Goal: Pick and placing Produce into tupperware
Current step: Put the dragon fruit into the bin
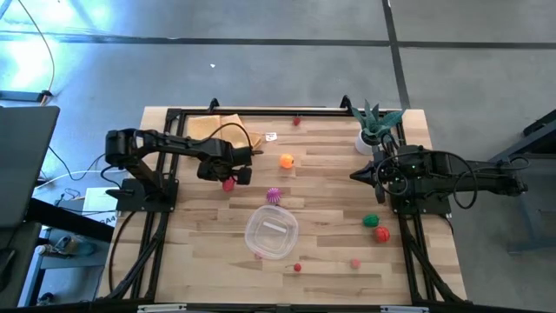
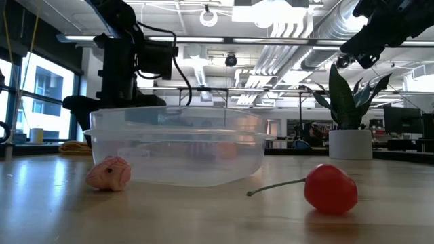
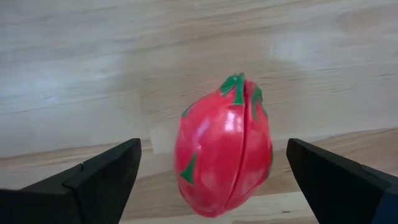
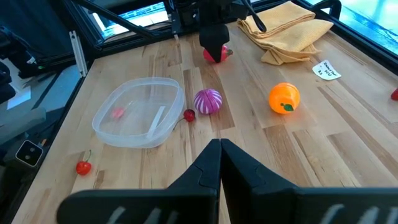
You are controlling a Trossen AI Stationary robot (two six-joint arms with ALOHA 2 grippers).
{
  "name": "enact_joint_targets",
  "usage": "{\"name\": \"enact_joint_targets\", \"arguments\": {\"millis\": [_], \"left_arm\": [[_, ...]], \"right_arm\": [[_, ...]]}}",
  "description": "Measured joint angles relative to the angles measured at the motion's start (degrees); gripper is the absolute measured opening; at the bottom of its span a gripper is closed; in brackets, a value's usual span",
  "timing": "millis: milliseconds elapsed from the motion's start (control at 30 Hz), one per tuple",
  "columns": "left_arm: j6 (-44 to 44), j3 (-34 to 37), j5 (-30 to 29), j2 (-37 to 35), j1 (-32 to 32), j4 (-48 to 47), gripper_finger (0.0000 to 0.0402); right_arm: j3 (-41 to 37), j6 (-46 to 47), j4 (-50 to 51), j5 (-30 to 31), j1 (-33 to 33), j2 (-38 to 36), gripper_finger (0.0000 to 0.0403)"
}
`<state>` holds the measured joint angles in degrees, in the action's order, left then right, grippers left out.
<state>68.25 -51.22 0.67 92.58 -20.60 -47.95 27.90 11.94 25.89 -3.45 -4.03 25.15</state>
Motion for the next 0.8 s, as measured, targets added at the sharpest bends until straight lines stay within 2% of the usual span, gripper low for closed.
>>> {"name": "enact_joint_targets", "arguments": {"millis": [567, 700, 800], "left_arm": [[-0.7, 0.0, 1.1, 3.3, -0.1, 1.1, 0.0227], [-0.5, 0.0, 1.1, 3.4, 0.0, 1.6, 0.0205], [-0.5, 0.0, 1.2, 3.4, 0.0, 1.7, 0.0206]], "right_arm": [[0.0, 0.0, 0.2, 0.0, 0.0, 0.0, 0.0], [0.0, 0.0, 0.5, 0.0, 0.0, 0.0, 0.0], [0.0, 0.0, 0.4, 0.0, 0.0, 0.0, 0.0]]}}
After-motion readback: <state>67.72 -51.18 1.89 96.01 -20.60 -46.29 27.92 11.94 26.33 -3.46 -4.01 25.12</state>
